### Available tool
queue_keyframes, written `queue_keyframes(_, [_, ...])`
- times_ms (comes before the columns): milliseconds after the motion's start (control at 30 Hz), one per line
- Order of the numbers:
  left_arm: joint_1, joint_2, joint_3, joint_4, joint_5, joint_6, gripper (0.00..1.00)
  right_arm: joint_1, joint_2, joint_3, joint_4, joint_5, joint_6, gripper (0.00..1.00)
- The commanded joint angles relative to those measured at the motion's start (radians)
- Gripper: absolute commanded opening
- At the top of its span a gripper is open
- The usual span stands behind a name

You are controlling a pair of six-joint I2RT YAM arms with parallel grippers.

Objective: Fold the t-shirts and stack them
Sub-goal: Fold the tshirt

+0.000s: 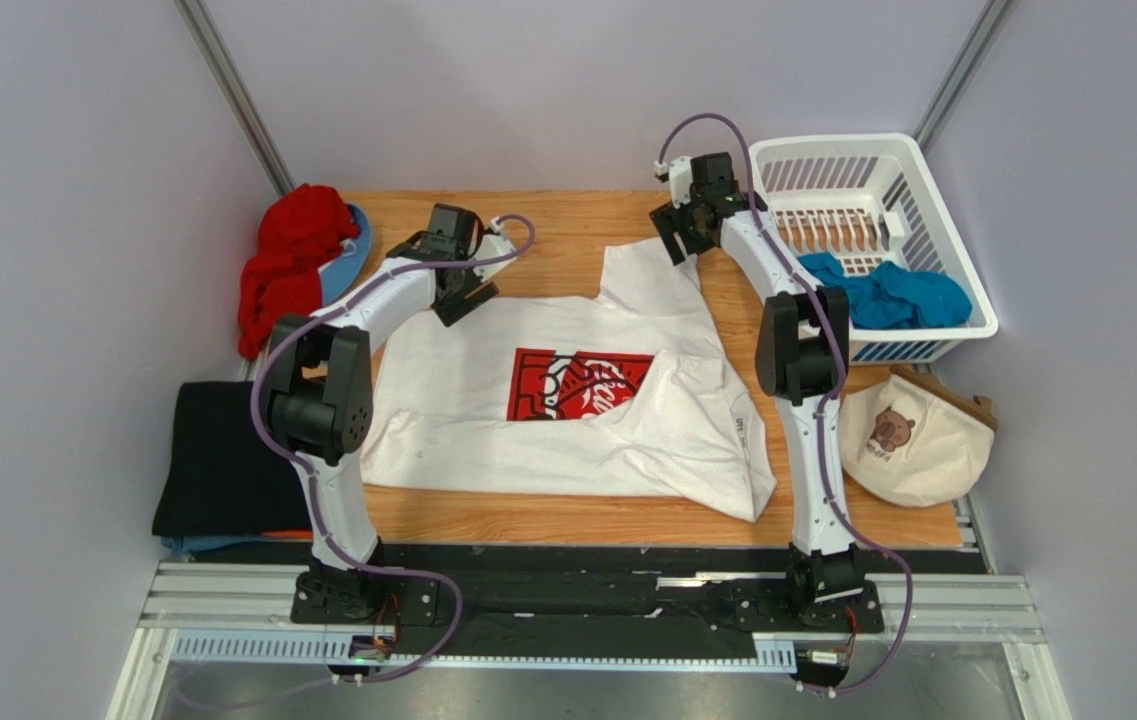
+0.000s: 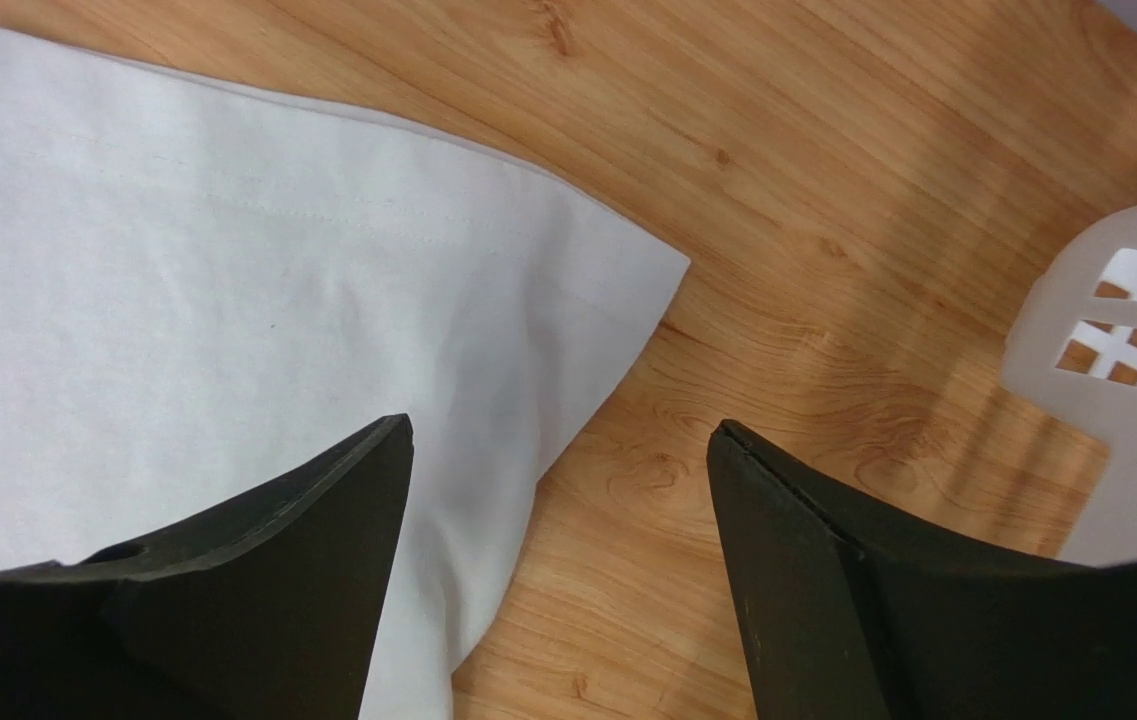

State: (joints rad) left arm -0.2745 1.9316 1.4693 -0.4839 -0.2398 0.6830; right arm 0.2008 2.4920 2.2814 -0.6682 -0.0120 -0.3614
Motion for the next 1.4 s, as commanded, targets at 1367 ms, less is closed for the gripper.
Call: queue_keyframes(1367, [0.003,0.047,0.025,0.041,-0.046,0.067,0.74,-0.015,0.094,0.029,0.052,-0.152,0.004,0.45])
